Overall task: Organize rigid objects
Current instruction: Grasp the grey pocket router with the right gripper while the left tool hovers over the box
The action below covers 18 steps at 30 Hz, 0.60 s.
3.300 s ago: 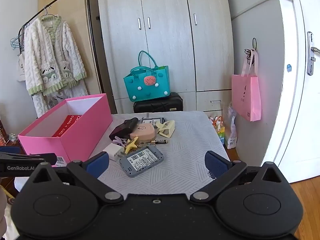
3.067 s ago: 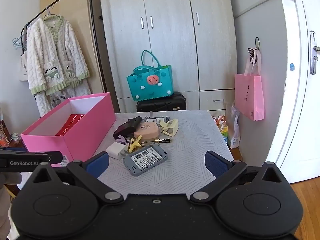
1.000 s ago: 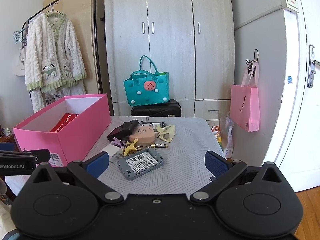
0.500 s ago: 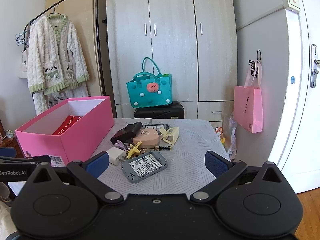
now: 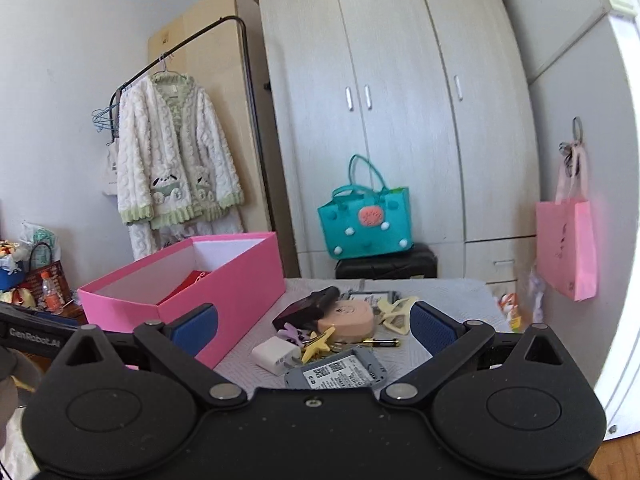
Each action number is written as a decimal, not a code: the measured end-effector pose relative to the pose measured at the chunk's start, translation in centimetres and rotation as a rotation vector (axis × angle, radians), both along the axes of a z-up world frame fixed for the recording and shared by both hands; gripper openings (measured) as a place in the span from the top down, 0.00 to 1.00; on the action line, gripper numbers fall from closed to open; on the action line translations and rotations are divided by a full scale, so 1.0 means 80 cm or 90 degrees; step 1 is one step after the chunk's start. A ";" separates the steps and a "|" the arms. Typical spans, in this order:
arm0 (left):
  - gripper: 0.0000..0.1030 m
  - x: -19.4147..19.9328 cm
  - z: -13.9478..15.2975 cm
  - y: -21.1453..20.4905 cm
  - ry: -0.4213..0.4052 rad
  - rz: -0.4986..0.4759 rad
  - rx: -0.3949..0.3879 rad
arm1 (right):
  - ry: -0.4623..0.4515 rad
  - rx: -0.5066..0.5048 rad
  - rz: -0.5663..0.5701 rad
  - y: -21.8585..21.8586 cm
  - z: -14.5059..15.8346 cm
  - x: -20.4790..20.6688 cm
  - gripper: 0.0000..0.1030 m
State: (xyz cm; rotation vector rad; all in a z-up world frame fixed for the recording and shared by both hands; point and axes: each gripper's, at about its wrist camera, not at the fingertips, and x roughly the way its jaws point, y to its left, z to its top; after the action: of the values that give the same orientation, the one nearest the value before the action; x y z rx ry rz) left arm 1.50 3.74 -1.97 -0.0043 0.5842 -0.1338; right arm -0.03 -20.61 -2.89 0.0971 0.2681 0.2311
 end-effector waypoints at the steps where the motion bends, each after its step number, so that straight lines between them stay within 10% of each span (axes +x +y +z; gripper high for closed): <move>1: 0.03 0.003 0.002 0.003 0.000 -0.011 0.003 | 0.008 -0.005 0.012 0.000 -0.003 0.006 0.00; 18: 0.03 0.084 0.060 0.074 -0.007 -0.065 0.090 | 0.185 -0.260 0.172 0.018 -0.062 0.107 0.00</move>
State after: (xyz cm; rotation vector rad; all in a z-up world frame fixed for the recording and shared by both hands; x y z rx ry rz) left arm 8.25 9.65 2.86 0.1626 0.5822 -0.1909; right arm 8.50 -19.15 -7.83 -0.3141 0.6138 0.4267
